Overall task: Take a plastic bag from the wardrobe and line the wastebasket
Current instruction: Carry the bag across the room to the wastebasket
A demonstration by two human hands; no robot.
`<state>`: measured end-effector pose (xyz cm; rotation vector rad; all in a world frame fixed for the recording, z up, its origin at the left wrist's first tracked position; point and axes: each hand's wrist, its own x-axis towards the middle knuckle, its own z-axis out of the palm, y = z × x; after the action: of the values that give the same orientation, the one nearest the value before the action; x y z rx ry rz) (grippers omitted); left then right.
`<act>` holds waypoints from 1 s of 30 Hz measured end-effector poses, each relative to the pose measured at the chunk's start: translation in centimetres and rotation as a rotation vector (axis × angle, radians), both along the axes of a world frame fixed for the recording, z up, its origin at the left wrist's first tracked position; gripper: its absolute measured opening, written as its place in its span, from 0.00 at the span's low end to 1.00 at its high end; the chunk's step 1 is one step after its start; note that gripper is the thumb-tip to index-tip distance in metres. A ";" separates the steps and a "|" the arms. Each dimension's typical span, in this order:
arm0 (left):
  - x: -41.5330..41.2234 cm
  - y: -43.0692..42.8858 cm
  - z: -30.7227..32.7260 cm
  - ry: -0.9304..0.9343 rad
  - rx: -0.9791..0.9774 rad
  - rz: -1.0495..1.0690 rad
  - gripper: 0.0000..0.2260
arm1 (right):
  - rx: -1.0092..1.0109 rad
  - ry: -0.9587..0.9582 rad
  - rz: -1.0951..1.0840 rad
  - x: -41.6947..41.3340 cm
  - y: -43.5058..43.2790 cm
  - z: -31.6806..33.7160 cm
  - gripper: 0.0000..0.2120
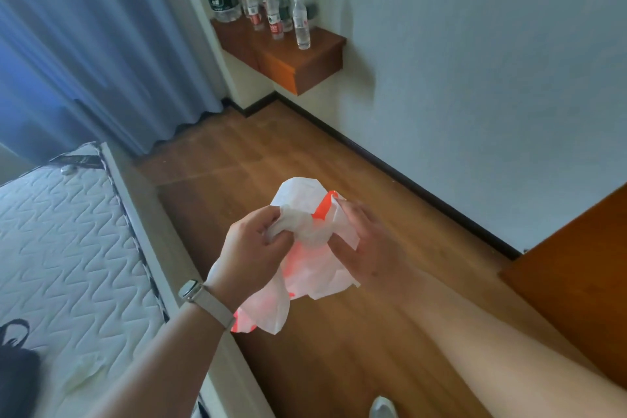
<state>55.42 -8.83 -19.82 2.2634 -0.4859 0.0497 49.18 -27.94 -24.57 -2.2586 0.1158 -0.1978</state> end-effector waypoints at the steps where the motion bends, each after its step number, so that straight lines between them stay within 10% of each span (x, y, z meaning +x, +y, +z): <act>1: 0.3 -0.4 0.0 -0.008 0.005 -0.007 0.07 | -0.001 0.001 -0.006 0.3 -0.4 0.1 0.29; 16: 10.3 1.3 -1.0 0.024 -0.108 0.097 0.18 | -0.096 0.009 0.112 11.8 0.7 -0.1 0.27; 30: 32.5 12.1 0.0 0.072 -0.210 0.231 0.04 | -0.183 -0.052 0.200 37.2 11.1 2.4 0.27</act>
<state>87.95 3.25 -19.85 2.0962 -0.1702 0.1302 86.43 -16.83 -22.15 -2.4265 -0.1618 -0.1660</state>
